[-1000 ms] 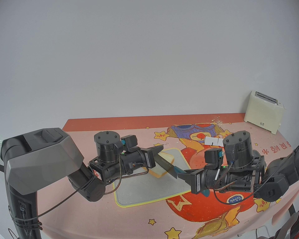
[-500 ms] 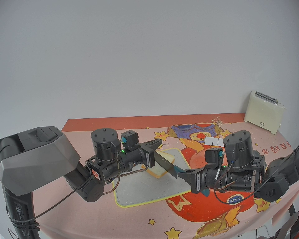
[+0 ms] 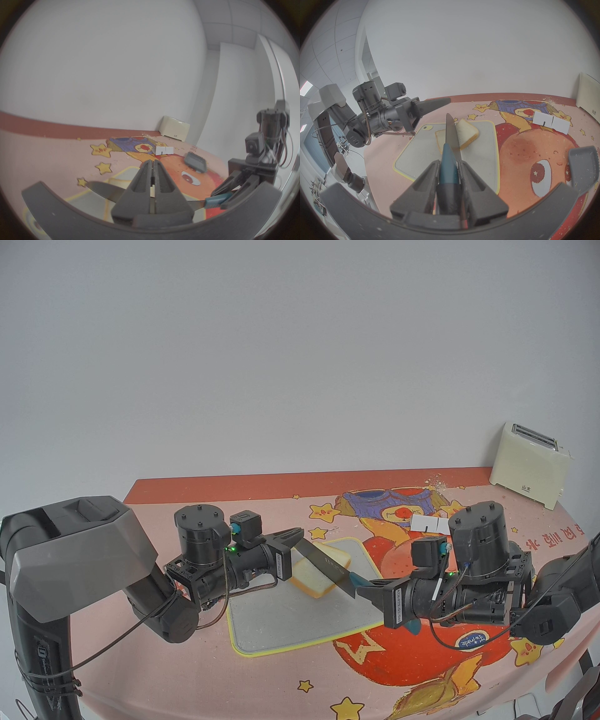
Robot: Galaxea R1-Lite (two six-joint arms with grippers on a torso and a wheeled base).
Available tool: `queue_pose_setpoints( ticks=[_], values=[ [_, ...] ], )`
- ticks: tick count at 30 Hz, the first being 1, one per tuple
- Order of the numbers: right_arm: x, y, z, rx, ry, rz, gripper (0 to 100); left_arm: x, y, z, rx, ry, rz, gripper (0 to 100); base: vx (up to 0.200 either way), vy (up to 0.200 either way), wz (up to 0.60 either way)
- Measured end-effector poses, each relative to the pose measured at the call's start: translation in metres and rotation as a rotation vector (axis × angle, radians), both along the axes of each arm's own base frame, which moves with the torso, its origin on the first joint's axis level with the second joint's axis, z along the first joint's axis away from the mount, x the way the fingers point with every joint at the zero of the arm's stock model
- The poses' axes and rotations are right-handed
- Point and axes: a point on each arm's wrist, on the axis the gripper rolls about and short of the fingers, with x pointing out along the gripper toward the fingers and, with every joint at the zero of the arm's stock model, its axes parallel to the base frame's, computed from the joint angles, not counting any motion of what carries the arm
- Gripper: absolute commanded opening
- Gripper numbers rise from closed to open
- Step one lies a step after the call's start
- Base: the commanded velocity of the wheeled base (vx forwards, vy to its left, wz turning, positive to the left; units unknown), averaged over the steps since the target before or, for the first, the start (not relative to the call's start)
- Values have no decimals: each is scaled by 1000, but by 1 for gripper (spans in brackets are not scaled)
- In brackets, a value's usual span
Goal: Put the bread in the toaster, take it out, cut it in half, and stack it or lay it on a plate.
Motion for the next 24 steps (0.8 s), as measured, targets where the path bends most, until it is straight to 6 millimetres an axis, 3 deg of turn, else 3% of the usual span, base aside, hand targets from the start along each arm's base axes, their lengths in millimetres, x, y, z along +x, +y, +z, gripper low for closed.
queue_pose_setpoints(
  ticks=[24],
  values=[
    [0, 0, 0, -2, 1, -1, 0, -4, -10, 1, -41, 29, -60, 0, 0, 0, 0]
  ],
)
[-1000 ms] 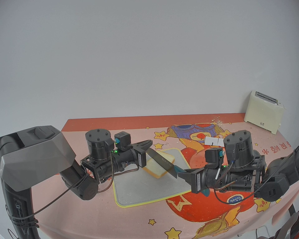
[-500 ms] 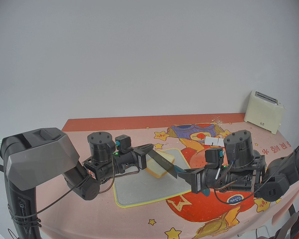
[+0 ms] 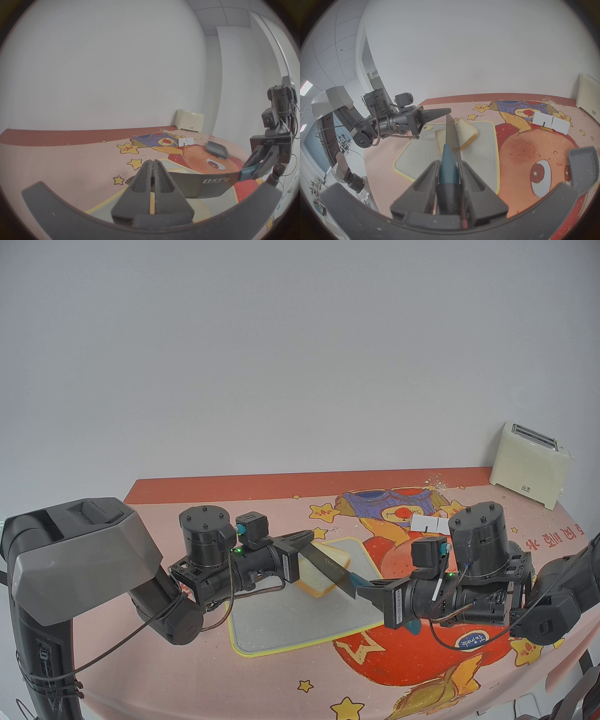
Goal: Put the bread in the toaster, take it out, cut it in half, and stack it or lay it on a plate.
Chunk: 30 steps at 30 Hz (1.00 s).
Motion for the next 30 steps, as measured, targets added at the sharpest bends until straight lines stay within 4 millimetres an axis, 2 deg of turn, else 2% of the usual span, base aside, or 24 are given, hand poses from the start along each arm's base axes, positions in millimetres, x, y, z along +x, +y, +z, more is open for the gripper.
queue_pose_setpoints(
  ticks=[17, 30],
  values=[
    [2, -2, 1, 4, -5, -10, 0, -1, 0, -4, 6, 10, 0, 0, 0, 0, 0],
    [6, -3, -10, -21, 25, -18, 0, -1, -1, -1, 4, 5, -3, 0, 0, 0, 0]
  ],
)
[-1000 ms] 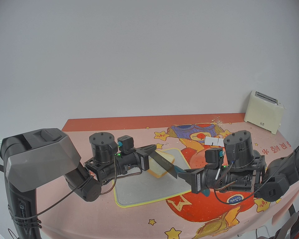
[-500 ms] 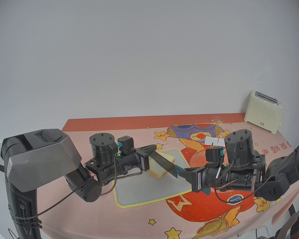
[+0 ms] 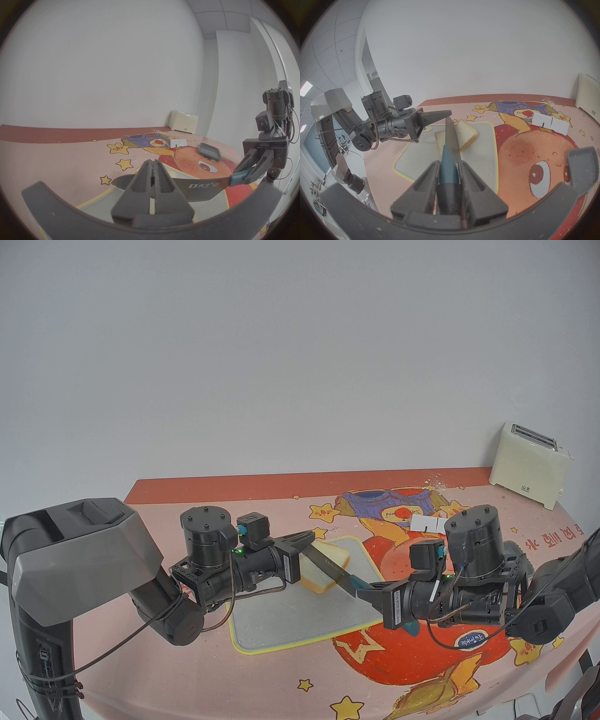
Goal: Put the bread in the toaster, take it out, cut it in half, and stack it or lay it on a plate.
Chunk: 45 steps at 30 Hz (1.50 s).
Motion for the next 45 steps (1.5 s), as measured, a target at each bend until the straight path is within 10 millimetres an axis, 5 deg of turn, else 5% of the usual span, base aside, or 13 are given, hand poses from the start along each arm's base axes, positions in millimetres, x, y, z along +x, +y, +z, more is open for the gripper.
queue_pose_setpoints(
  ticks=[45],
  values=[
    [2, -4, 1, 1, 2, -16, 0, 1, -2, 3, -11, 0, -1, 0, 0, 0, 0]
  ],
)
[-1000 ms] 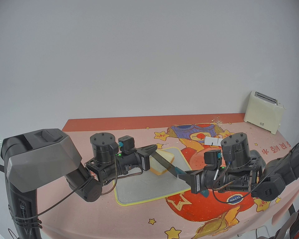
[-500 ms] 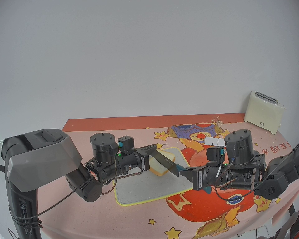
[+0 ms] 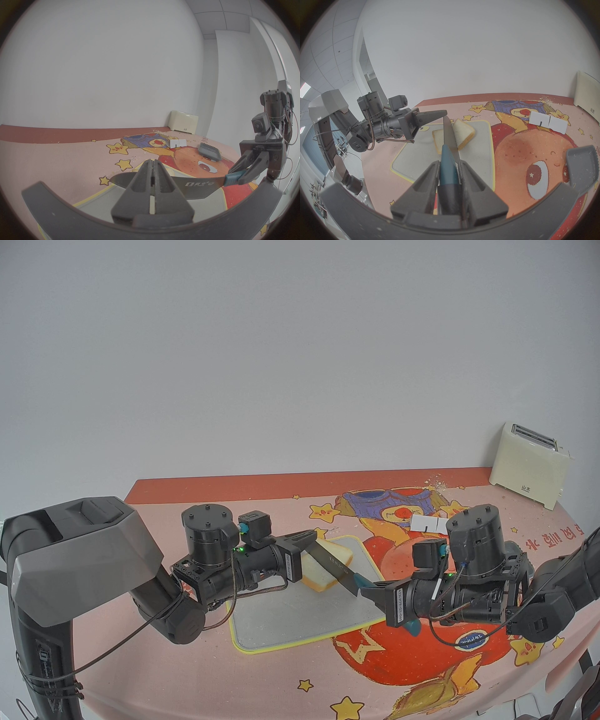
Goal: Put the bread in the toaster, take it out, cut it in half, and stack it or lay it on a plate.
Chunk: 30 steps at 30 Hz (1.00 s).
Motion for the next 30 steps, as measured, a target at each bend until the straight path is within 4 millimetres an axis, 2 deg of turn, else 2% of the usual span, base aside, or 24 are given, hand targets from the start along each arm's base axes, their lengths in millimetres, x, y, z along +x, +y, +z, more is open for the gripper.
queue_pose_setpoints(
  ticks=[18, 30],
  values=[
    [0, 0, 9, 40, -11, -19, 0, 3, 0, -19, 13, 28, 8, 0, 0, 0, 0],
    [-1, 0, 9, 38, -8, -16, 0, 3, -1, -17, 15, 33, 5, 0, 0, 0, 0]
  ],
)
